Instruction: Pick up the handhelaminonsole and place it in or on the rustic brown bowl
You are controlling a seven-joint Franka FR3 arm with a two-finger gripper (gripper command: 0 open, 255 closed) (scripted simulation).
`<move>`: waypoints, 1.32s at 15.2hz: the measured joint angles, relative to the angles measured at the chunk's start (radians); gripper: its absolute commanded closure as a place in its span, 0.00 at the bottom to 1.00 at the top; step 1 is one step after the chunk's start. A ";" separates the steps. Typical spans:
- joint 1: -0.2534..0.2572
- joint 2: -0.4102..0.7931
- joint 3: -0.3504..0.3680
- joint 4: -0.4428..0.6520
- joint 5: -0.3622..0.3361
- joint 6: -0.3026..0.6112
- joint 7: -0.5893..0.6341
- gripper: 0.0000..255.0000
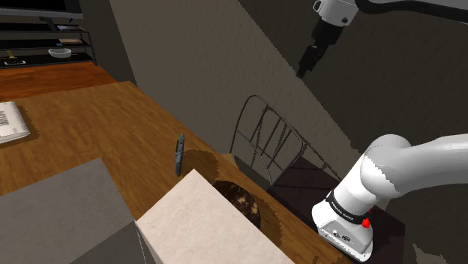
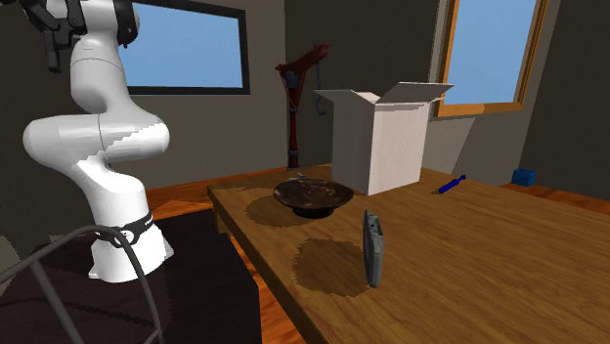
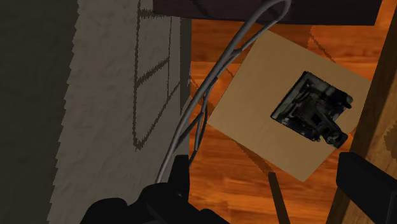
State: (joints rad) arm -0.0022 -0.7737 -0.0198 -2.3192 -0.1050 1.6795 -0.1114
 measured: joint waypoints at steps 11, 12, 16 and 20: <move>0.009 0.007 0.229 -0.112 0.122 0.114 0.368 0.00; 0.009 0.015 0.254 -0.121 0.134 0.133 0.407 0.00; 0.007 0.079 0.370 -0.116 0.180 0.193 0.581 0.00; -0.018 0.180 0.483 -0.084 0.199 0.265 0.750 0.00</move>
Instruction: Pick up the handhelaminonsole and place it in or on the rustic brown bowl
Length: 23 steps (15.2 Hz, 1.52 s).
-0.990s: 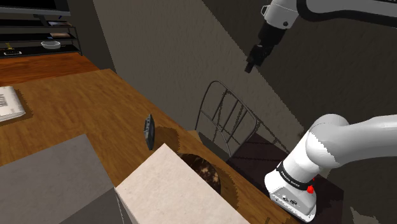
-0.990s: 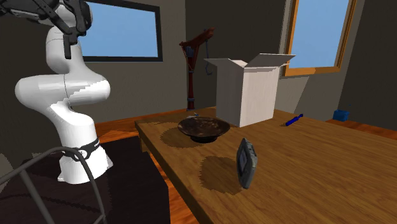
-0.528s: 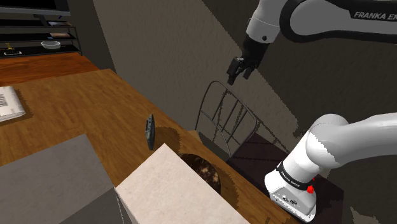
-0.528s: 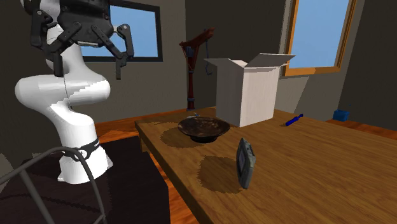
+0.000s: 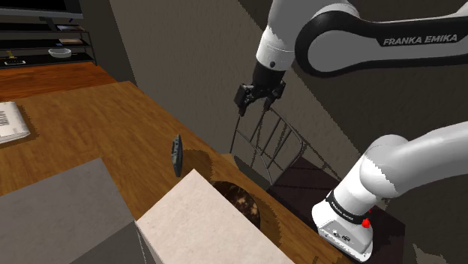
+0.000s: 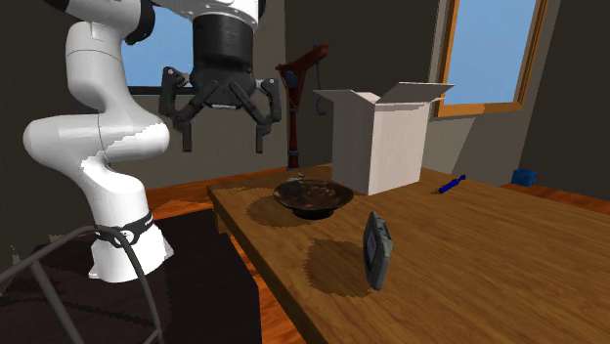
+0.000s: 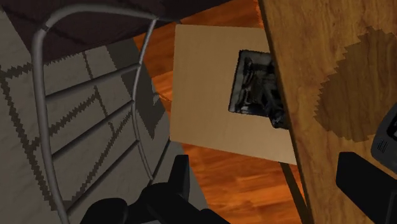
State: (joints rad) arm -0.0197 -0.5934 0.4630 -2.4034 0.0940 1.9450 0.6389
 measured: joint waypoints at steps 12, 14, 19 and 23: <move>-0.146 0.482 0.370 0.280 -0.222 0.121 0.629 0.00; -0.148 0.606 0.408 0.352 -0.329 0.115 0.759 0.00; -0.068 0.834 0.397 0.501 -0.521 0.076 0.986 0.00; -0.059 0.867 0.382 0.489 -0.556 0.107 1.014 0.00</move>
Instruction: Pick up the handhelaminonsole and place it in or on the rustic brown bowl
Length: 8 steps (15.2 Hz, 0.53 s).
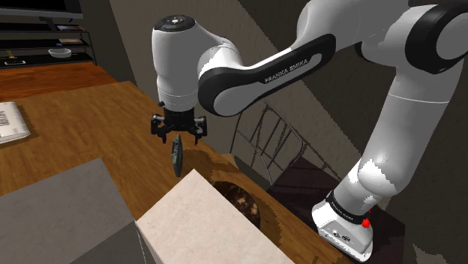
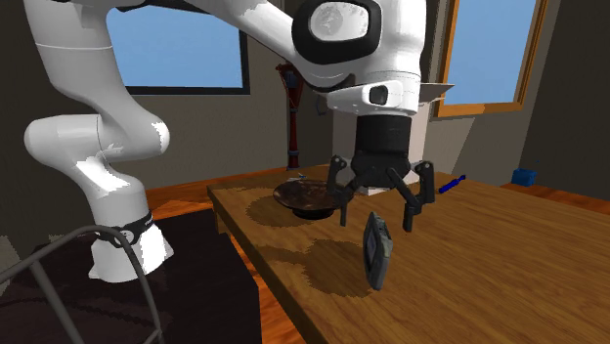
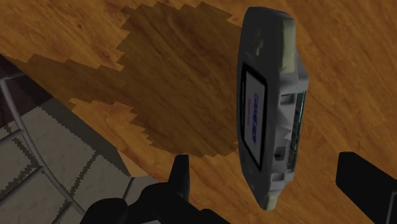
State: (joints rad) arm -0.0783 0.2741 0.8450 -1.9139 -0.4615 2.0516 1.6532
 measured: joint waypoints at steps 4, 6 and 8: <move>0.011 0.033 -0.015 -0.010 -0.032 0.028 0.021 0.00; 0.011 0.033 -0.016 -0.013 -0.034 0.032 0.023 0.00; 0.011 0.034 -0.016 -0.013 -0.034 0.033 0.023 0.00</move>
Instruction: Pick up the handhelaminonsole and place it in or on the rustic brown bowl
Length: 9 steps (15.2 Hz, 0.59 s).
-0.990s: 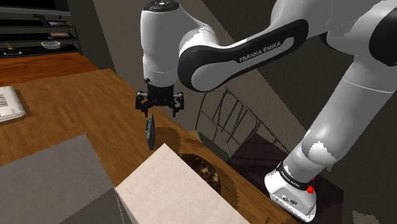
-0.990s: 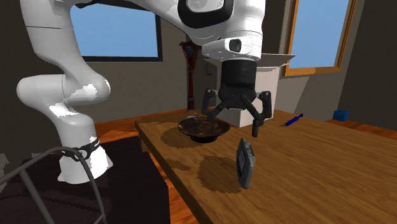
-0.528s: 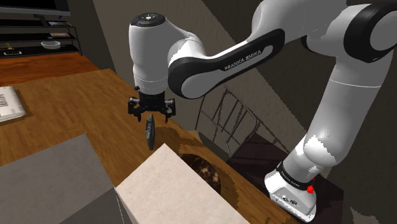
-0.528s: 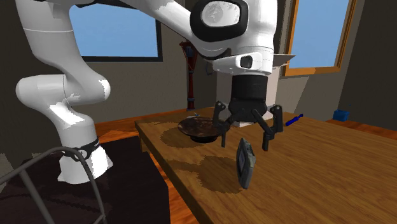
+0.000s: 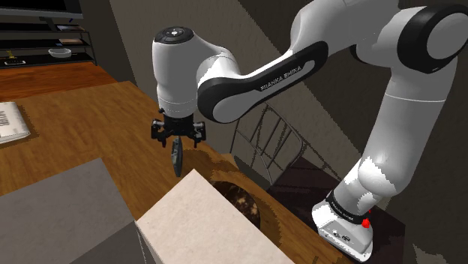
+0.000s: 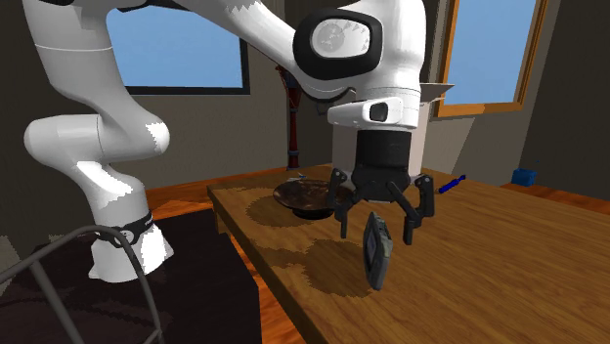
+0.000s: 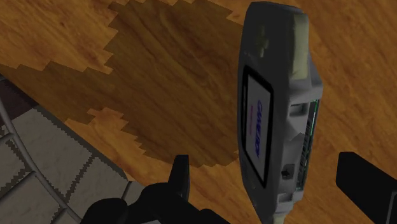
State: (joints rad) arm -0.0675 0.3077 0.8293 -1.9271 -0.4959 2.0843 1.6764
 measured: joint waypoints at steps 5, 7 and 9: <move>0.000 0.000 0.000 0.000 0.000 0.000 0.000 1.00; 0.001 -0.001 0.002 0.002 0.000 0.004 0.000 1.00; 0.001 -0.002 0.002 0.001 0.000 0.003 0.000 1.00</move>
State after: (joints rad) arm -0.0669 0.3056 0.8309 -1.9259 -0.4956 2.0868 1.6768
